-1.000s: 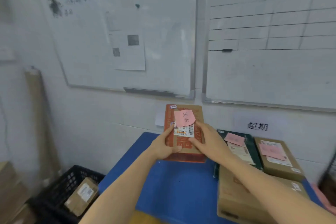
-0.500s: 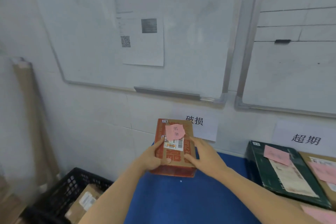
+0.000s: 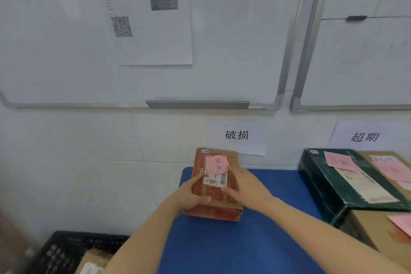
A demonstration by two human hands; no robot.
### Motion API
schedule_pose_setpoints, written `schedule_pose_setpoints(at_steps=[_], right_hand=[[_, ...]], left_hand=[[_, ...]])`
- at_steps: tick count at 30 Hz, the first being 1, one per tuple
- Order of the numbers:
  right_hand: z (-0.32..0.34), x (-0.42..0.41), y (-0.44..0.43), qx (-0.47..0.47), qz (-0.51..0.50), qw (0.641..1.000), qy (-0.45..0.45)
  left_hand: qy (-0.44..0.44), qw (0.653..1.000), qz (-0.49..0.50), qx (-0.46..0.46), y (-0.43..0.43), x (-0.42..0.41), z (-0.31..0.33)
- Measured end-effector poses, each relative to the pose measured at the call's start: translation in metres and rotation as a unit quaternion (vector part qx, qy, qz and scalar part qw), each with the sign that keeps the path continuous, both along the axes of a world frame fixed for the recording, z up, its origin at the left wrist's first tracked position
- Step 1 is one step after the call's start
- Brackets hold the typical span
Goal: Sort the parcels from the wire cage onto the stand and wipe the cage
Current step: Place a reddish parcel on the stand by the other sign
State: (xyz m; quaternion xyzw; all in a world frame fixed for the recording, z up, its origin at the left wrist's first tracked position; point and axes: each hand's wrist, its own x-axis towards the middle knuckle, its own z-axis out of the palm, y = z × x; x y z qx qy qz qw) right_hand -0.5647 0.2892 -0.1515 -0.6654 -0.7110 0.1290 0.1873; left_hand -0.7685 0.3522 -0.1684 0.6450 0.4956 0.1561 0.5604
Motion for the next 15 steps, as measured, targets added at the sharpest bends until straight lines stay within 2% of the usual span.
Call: schedule_pose_setpoints(at_steps=[4,15], right_hand=[[-0.008,-0.007,0.002,-0.017,-0.014,0.999,-0.023],[-0.019,-0.027,0.010,-0.032,0.012,0.999,-0.011]], left_hand=[[-0.014,1.000,-0.001,-0.008,0.004,-0.011,-0.011],[0.001,0.999,0.027,-0.037,0.010,-0.029,-0.013]])
